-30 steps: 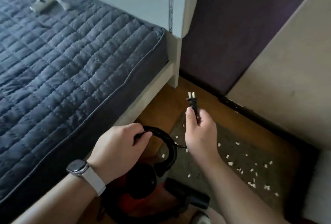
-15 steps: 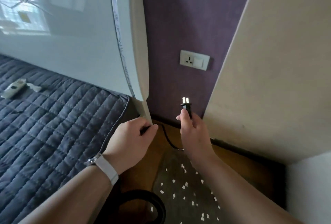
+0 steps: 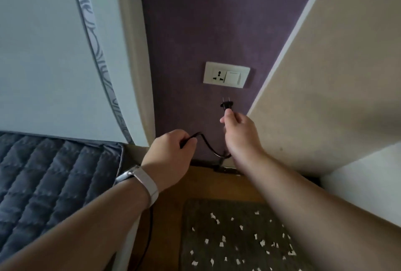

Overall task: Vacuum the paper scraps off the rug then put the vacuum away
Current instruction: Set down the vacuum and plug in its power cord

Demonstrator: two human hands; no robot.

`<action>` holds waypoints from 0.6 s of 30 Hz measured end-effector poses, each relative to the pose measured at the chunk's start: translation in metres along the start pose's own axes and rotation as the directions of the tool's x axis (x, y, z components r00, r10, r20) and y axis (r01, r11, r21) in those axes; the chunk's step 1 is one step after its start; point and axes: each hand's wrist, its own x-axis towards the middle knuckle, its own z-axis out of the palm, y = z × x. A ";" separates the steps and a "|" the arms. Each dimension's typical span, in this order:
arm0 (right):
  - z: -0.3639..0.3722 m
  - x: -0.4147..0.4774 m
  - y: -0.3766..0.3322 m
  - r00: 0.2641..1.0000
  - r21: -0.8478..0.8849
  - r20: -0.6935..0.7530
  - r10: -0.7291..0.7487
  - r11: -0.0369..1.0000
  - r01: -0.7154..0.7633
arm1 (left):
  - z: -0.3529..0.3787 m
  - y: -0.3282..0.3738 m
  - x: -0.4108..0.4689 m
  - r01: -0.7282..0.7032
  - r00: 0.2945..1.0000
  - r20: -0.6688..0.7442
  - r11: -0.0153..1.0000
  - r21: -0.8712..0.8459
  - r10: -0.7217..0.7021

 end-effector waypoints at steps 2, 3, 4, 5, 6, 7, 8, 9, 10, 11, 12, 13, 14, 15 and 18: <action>0.008 0.022 -0.006 1.000 -0.013 -0.011 0.027 1.000 -0.027 | 0.002 -0.005 0.018 -0.006 1.000 -0.030 1.000 0.023 0.007; 0.012 0.034 -0.009 0.999 -0.024 -0.015 0.040 0.999 -0.040 | 0.004 -0.007 0.027 -0.008 0.999 -0.053 1.000 0.028 0.009; 0.015 0.046 -0.012 0.998 -0.038 -0.022 0.053 0.998 -0.053 | 0.006 -0.008 0.036 -0.009 0.997 -0.074 1.000 0.029 0.011; 0.018 0.057 -0.012 0.998 -0.041 -0.031 0.063 0.997 -0.065 | 0.008 -0.007 0.045 -0.013 0.996 -0.088 0.999 0.031 0.015; 0.022 0.067 -0.012 0.997 -0.030 -0.034 0.068 0.997 -0.069 | 0.010 -0.007 0.053 -0.021 0.995 -0.097 0.999 0.033 0.024; 0.026 0.075 -0.012 0.997 -0.016 -0.031 0.068 0.998 -0.068 | 0.012 -0.005 0.059 -0.033 0.994 -0.105 0.999 0.033 0.036; 0.030 0.081 -0.013 0.998 -0.010 -0.021 0.065 0.998 -0.066 | 0.014 -0.004 0.065 -0.048 0.992 -0.115 0.998 0.030 0.051; 0.035 0.086 -0.012 0.998 -0.012 -0.009 0.061 0.998 -0.061 | 0.015 -0.004 0.069 -0.066 0.989 -0.127 0.997 0.028 0.069; 0.038 0.091 -0.011 0.998 -0.020 0.002 0.056 0.998 -0.056 | 0.017 -0.003 0.072 -0.085 0.987 -0.136 0.996 0.027 0.088; 0.041 0.094 -0.009 0.999 -0.026 0.012 0.051 0.998 -0.051 | 0.018 -0.002 0.075 -0.103 0.984 -0.143 0.994 0.028 0.106; 0.043 0.097 -0.008 0.999 -0.028 0.021 0.047 0.999 -0.047 | 0.020 -0.001 0.077 -0.119 0.981 -0.151 0.992 0.033 0.123; 0.045 0.099 -0.008 0.999 -0.026 0.025 0.043 0.999 -0.042 | 0.021 -0.001 0.079 -0.131 0.978 -0.157 0.991 0.040 0.136; 0.046 0.100 -0.008 0.999 -0.030 0.024 0.040 0.999 -0.039 | 0.023 -0.001 0.081 -0.137 0.977 -0.158 0.990 0.044 0.143; 0.047 0.101 -0.007 0.999 -0.040 0.020 0.038 0.999 -0.037 | 0.024 -0.001 0.083 -0.138 0.977 -0.155 0.989 0.046 0.143; 0.052 0.101 -0.008 0.999 -0.055 0.013 0.043 0.998 -0.043 | 0.028 -0.002 0.091 -0.141 0.979 -0.147 0.989 0.034 0.144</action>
